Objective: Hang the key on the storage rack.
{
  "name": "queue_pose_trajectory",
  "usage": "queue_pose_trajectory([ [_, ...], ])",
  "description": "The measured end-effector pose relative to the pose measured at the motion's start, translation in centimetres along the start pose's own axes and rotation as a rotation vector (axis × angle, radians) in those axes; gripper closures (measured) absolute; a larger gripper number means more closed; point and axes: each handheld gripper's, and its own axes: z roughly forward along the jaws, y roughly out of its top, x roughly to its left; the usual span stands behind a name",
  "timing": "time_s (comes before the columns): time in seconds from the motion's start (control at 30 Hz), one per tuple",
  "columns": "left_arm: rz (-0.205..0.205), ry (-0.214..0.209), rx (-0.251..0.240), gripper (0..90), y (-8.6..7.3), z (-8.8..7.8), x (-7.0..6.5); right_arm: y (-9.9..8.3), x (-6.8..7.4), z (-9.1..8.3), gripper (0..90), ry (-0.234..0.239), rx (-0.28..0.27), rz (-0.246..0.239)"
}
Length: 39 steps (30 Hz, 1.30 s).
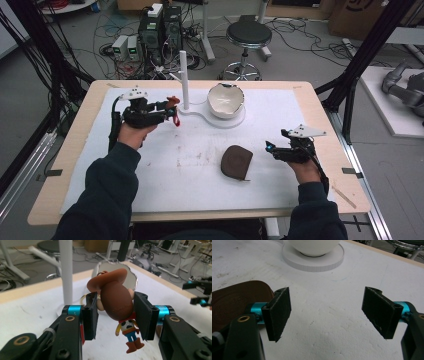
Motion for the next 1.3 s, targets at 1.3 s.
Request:
queue_pose_trajectory([
  [1.3, -0.071, 0.118, -0.025, 55.6, 5.1, 3.7, 3.8, -0.1, 0.1, -0.1, 23.7, 0.015, -0.007, -0.003],
])
